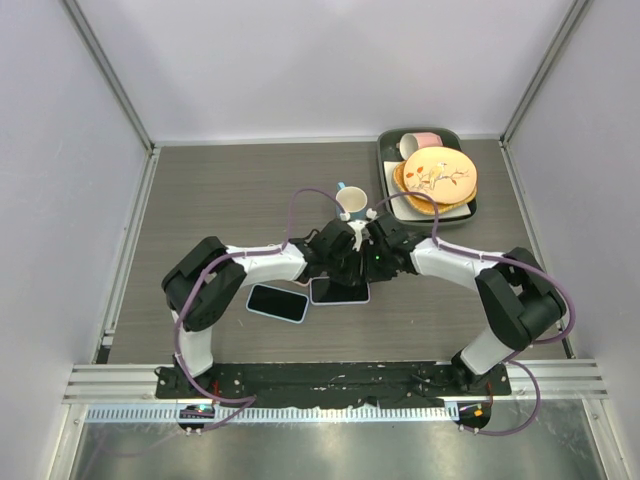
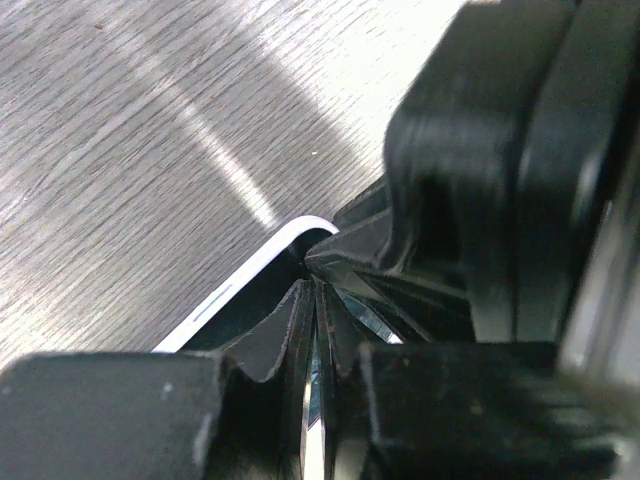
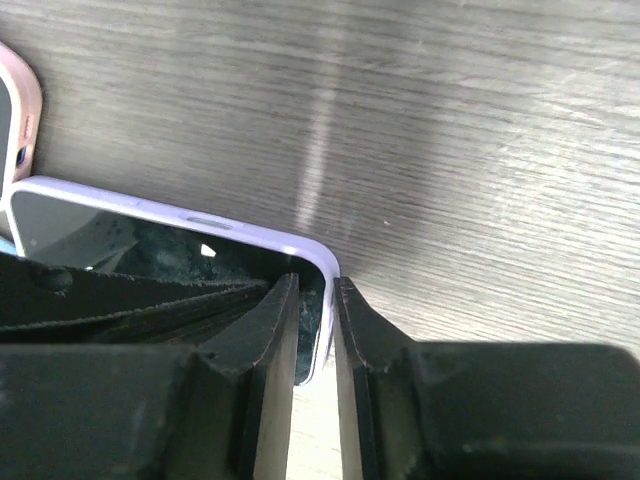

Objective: Put the phone into the phone case

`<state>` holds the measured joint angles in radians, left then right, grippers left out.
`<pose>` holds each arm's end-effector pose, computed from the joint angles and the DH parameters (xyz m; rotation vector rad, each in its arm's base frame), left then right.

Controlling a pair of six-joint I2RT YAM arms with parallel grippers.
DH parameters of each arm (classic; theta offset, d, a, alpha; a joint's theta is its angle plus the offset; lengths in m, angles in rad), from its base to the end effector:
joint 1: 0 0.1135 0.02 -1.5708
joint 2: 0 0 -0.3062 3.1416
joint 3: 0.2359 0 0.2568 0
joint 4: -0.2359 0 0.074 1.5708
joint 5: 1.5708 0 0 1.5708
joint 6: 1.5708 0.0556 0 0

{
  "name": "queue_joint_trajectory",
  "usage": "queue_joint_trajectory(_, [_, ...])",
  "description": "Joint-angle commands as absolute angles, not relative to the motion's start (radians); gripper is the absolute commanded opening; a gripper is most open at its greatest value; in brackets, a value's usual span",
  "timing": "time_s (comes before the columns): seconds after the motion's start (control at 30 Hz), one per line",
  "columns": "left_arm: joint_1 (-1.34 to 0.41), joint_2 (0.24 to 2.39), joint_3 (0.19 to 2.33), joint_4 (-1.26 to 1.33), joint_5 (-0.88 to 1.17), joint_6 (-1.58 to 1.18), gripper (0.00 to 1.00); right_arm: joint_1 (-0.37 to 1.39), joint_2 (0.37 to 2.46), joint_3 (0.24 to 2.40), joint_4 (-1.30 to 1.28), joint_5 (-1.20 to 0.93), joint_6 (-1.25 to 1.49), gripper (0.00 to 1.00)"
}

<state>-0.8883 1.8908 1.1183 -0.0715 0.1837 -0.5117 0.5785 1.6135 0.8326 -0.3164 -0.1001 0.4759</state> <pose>0.2586 -0.3343 0.1767 0.5718 2.5178 -0.8140 0.2579 0.1750 0.1712 -0.1740 2.7412 0.4523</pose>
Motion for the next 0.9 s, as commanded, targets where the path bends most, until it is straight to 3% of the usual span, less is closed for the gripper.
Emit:
queue_joint_trajectory(0.0, [-0.903,1.991,1.086,-0.224,0.130,-0.486,0.11,0.695,1.773,0.778,-0.347,0.107,0.462,0.01])
queue_joint_trajectory(0.23, [-0.902,1.980,1.088,-0.216,0.121,-0.497,0.11,0.710,1.775,0.773,-0.330,0.094,0.466,0.01])
queue_joint_trajectory(0.43, [-0.902,1.870,1.060,-0.196,0.075,-0.517,0.17,0.710,1.634,0.772,-0.272,-0.023,0.488,0.01])
queue_joint_trajectory(0.7, [-0.902,1.602,0.931,-0.139,-0.063,-0.537,0.34,0.709,1.373,0.755,-0.235,0.079,0.509,0.01])
queue_joint_trajectory(0.87, [-0.902,1.373,0.878,-0.161,-0.190,-0.541,0.59,0.704,1.146,0.741,-0.236,0.178,0.520,0.06])
